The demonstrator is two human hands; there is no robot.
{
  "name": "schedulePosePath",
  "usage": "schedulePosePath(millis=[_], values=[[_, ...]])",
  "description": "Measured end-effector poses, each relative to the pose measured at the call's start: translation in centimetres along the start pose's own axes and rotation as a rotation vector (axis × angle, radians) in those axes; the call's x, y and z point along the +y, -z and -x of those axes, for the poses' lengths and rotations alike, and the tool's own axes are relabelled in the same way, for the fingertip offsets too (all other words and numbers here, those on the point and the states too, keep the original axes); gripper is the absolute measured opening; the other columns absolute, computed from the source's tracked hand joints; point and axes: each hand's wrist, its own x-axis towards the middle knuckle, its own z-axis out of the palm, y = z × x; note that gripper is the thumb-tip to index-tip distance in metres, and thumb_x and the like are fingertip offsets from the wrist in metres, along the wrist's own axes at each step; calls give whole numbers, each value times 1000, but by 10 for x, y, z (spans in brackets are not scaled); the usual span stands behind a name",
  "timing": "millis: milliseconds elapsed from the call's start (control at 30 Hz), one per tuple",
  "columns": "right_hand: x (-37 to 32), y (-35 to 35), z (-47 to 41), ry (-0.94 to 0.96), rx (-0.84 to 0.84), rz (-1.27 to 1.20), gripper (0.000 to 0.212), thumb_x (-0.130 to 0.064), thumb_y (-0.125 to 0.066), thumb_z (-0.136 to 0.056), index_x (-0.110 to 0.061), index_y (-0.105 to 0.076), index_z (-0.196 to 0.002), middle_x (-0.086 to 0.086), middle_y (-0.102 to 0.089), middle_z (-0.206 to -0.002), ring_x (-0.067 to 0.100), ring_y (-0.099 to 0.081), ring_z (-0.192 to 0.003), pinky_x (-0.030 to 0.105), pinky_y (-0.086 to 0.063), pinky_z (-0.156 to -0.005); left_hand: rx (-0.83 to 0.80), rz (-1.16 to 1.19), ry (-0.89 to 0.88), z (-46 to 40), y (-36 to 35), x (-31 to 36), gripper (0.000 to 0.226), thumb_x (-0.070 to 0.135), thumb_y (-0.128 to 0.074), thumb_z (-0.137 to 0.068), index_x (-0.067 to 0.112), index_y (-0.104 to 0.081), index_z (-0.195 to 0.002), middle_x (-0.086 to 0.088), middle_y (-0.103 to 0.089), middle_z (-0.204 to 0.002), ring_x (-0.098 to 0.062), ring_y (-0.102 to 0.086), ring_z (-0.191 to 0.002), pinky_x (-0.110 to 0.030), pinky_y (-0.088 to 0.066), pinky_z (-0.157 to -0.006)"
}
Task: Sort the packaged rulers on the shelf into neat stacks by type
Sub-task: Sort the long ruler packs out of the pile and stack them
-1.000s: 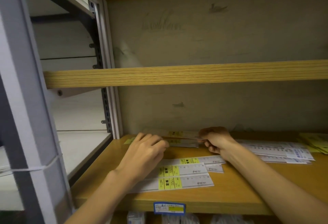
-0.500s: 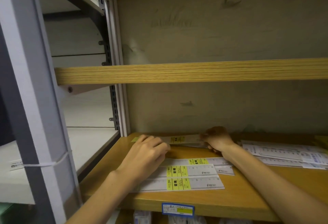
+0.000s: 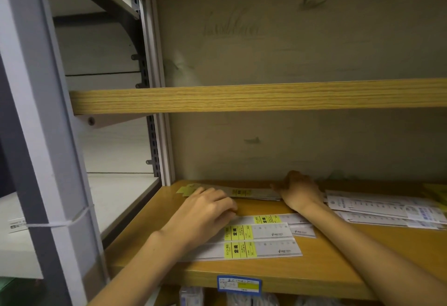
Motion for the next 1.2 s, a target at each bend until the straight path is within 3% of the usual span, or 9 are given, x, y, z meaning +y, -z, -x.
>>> schedulePosePath(millis=[267,433,600,800,967,1133,1200], values=[[3,11,4,47,48,-108,34,-52,-54,-92,-18,-57,-90,1,-62,-90,22,-61,-87,33,-52,-76,-256,217,30,-7,12,14,39,53,-45,-94,28,-67,-115,14,-63,-109,0,-56,-98,-21,-48,-84],[8,12,10,62,56,-166,35,-54,-54,-90,-20,-63,-92,1,-66,-93,23,-63,-92,37,-53,-81,-362,200,68,-10,12,23,48,57,-53,-88,24,-63,-122,12,-60,-117,-1,-53,-104,-24,-47,-88],[16,16,18,56,86,-222,32,-50,-59,-88,-19,-64,-91,3,-68,-95,25,-63,-93,34,-52,-79,-326,236,123,-13,9,26,36,44,-61,-89,27,-62,-122,14,-61,-117,-1,-54,-103,-18,-45,-86],[24,19,27,44,95,-286,25,-45,-63,-88,-20,-62,-85,2,-67,-92,23,-62,-90,28,-46,-71,-308,346,234,-16,5,28,30,34,-69,-85,35,-61,-114,17,-56,-108,-1,-51,-98,-25,-49,-85],[19,30,39,73,44,-450,19,-39,-65,-89,-21,-62,-83,-3,-66,-75,16,-66,-80,27,-47,-71,-244,376,210,-16,1,27,25,25,-67,-88,42,-54,-102,20,-44,-100,-3,-48,-94,-12,-39,-77],[12,36,48,78,-73,-700,23,-42,-69,-84,-21,-69,-92,-3,-72,-85,14,-67,-87,38,-55,-83,-148,362,186,-22,2,22,24,15,-58,-92,33,-59,-108,13,-44,-102,0,-45,-91,-15,-35,-80],[7,43,55,103,-110,-773,20,-40,-68,-86,-22,-67,-94,-3,-71,-93,12,-65,-91,32,-55,-80,-91,345,182,-28,7,20,24,11,-56,-93,29,-60,-109,8,-47,-104,-2,-45,-90,-15,-33,-80]])
